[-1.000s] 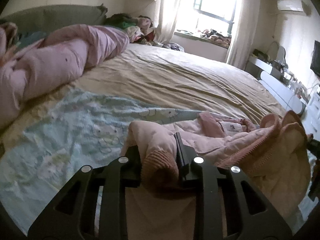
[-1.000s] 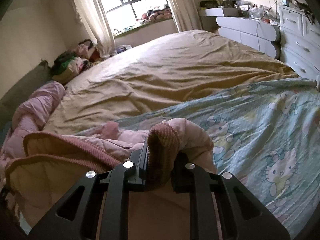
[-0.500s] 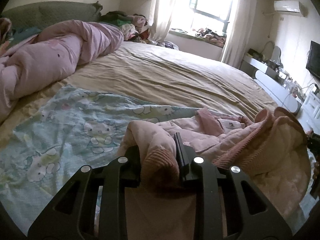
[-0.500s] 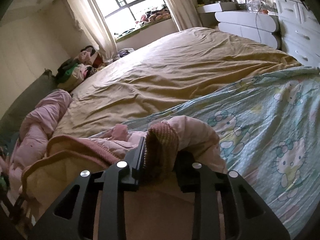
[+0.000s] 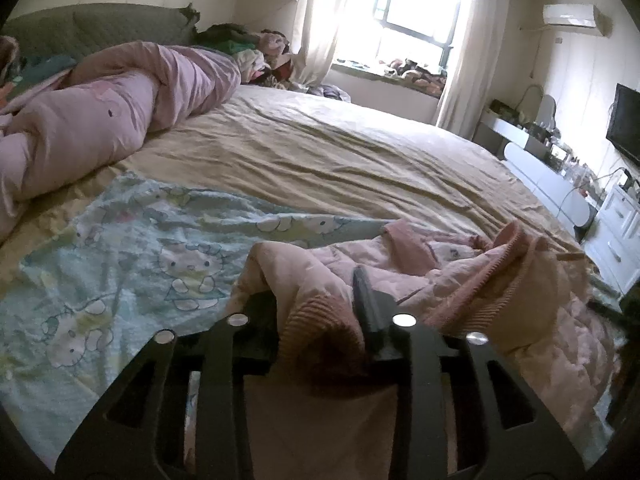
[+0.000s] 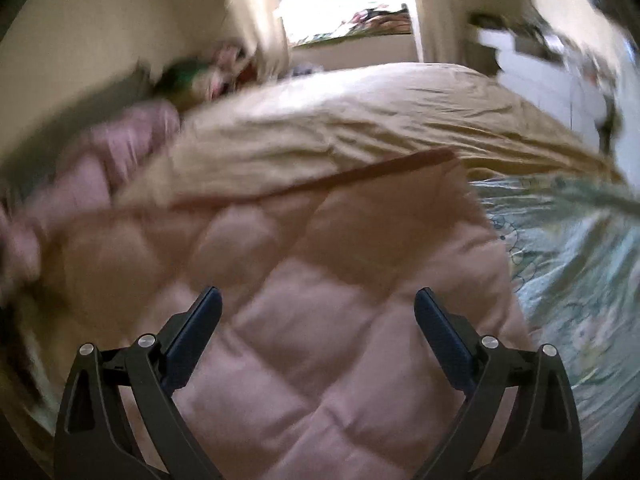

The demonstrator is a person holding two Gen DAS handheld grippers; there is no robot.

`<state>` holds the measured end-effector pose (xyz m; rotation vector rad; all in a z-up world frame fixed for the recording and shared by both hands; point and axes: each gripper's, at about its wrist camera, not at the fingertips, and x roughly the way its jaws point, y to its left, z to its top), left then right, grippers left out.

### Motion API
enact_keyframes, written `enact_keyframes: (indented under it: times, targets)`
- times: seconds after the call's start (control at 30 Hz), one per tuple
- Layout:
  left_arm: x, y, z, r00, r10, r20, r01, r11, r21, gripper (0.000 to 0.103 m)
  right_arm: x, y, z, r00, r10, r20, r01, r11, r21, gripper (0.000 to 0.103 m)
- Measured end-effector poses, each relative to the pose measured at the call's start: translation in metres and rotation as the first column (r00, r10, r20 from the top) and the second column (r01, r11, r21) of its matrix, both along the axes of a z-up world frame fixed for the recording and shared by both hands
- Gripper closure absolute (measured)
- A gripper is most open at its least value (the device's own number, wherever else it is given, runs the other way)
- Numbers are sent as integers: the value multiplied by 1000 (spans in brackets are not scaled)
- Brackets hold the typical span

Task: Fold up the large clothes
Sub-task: 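Lay the cuffs on the coat body and open both tools, then grasp the side edge of the pink coat with both tools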

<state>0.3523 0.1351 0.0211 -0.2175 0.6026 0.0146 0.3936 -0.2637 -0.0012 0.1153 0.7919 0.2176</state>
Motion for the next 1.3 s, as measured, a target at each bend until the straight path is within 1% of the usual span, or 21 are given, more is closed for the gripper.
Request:
enact_keyframes:
  times: [0.1,0.13,0.17,0.23,0.37,0.43,0.5,0.57,0.67,0.77,0.9,0.93,0.97,1.0,1.03,1.07,1.1,1.13,1.17,1.2,1.3]
  targets:
    - [-8,-4,15,999,-12,41,12,1000,11,45,3,21,-21,998,16,-63,-23,993,-113,4]
    - [-13,-6,23,998,-9,69,7,1000,25,27,4,21,-23,998,12,-64,-19,993,-115,4]
    - [-16,-7,29,996,-11,88,8,999,31,22,6,20,-26,998,2,-69,-10,994,-105,4]
    - [-27,-9,42,991,-12,130,7,999,41,22,8,18,-28,997,-13,-78,6,996,-88,4]
    - [-43,0,55,987,38,155,-47,997,59,12,3,8,-26,998,-16,-68,12,998,-56,4]
    - [-45,13,46,993,75,96,-82,994,70,9,-10,-9,-13,999,-36,-10,36,999,-30,4]
    - [-42,25,26,995,97,9,-98,992,74,9,-22,-23,-4,996,-81,32,82,995,-49,4]
    - [-45,43,1,991,113,-71,-112,993,18,9,-32,-45,0,992,-119,44,121,991,-60,4]
    - [-57,63,-28,990,74,-116,-88,989,-117,10,-40,-72,-4,987,-155,32,157,983,-99,4]
    - [-63,60,-51,986,12,-169,-33,992,-118,9,-46,-90,-10,985,-172,14,173,979,-112,4]
    - [-65,53,-62,987,-33,-158,4,984,-176,10,-48,-108,-26,986,-164,-42,161,985,-59,4]
    - [-64,51,-65,987,-40,-155,11,982,-188,10,-49,-108,-30,985,-166,-52,164,985,-53,4]
    - [-64,45,-64,988,-42,-150,15,983,-182,23,-50,-110,-36,984,-167,-64,164,986,-38,4]
    - [-64,40,-65,988,-55,-146,29,985,-171,43,-49,-108,-36,984,-165,-67,163,986,-27,6]
    - [-64,34,-64,988,-59,-144,36,986,-161,47,-51,-108,-40,985,-156,-67,156,988,-4,33]
    - [-65,31,-62,989,-55,-135,34,988,-153,57,-53,-107,-41,990,-128,-64,130,991,29,55]
    - [-65,28,-59,991,-58,-119,39,988,-152,70,-53,-103,-41,994,-82,-67,87,994,69,65]
    - [-64,26,-54,994,-51,-96,36,989,-145,74,-55,-99,-39,994,-100,-52,102,994,44,71]
    - [-62,24,-50,996,-41,-82,30,990,-139,82,-56,-94,-36,994,-107,-36,108,994,30,75]
    - [-59,24,-45,997,-29,-68,20,991,-131,85,-57,-92,-33,993,-115,-24,116,993,24,77]
    - [-46,23,-32,999,-13,-40,8,992,-123,85,-51,-92,-21,986,-167,7,166,985,34,81]
